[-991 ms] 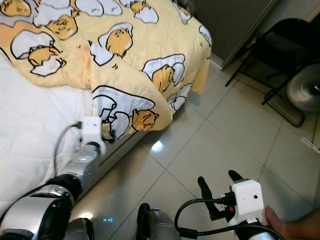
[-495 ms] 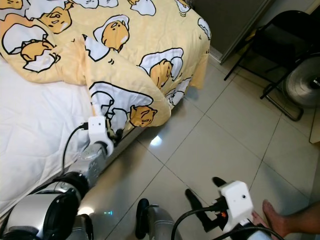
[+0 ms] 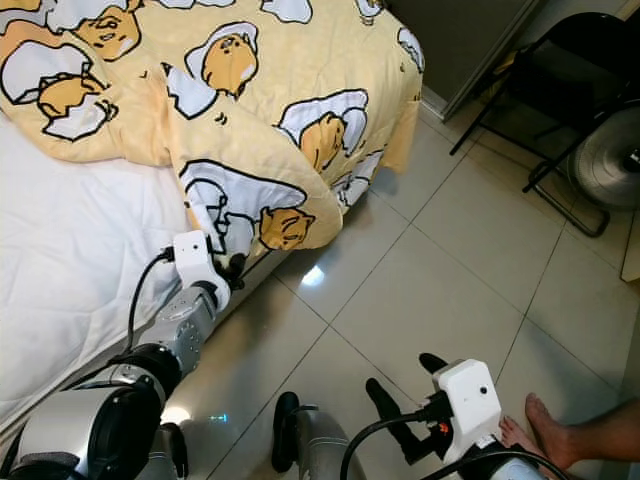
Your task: Clean up the room
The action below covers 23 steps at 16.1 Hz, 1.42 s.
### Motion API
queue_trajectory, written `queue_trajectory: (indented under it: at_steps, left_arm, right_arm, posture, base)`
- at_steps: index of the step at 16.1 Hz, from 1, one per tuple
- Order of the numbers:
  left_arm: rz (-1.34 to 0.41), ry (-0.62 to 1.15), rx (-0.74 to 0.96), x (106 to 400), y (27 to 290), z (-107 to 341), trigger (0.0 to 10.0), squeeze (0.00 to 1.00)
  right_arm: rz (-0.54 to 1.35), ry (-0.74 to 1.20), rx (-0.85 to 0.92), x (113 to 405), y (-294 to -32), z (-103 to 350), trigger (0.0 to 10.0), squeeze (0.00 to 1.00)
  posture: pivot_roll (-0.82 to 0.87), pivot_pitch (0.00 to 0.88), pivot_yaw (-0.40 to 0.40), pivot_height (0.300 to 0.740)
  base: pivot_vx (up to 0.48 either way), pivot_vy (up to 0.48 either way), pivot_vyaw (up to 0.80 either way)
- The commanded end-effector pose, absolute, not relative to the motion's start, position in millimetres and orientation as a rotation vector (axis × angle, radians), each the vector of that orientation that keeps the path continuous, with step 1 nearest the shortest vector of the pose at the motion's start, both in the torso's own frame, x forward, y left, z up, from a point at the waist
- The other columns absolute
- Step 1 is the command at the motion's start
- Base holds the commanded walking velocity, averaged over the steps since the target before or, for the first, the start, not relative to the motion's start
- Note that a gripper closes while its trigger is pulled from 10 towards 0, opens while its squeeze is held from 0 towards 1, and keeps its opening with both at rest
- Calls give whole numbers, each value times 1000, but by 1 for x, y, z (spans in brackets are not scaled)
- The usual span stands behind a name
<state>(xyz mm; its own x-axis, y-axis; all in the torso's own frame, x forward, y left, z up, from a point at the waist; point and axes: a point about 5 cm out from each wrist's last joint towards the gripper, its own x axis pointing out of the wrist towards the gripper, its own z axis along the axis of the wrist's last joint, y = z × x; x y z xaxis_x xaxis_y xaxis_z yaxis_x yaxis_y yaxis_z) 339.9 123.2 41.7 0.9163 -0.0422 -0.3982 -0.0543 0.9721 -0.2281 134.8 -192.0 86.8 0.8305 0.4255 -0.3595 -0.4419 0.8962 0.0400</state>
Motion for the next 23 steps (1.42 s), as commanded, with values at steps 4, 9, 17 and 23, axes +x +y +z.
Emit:
queue_trajectory:
  at_steps: [4,9,17,23]
  left_arm:
    - [-9,463,-146,331,118,30,0,0]
    - [-113,427,-138,327,117,28,0,0]
    - [-514,261,30,315,108,33,0,0]
    - [-832,156,99,304,91,42,0,0]
  right_arm:
    - [453,380,-49,134,-198,87,10000,0]
    - [470,367,-55,141,-198,89,10000,0]
    - [544,341,-68,165,-196,94,10000,0]
    - [613,278,-56,192,-187,99,10000,0]
  posture:
    - [-243,263,-212,740]
    - [-227,222,-227,740]
    - [-177,174,-248,740]
    - [-109,51,-209,740]
  base:
    - [0,0,0]
    - [0,0,0]
    - [0,0,0]
    - [0,0,0]
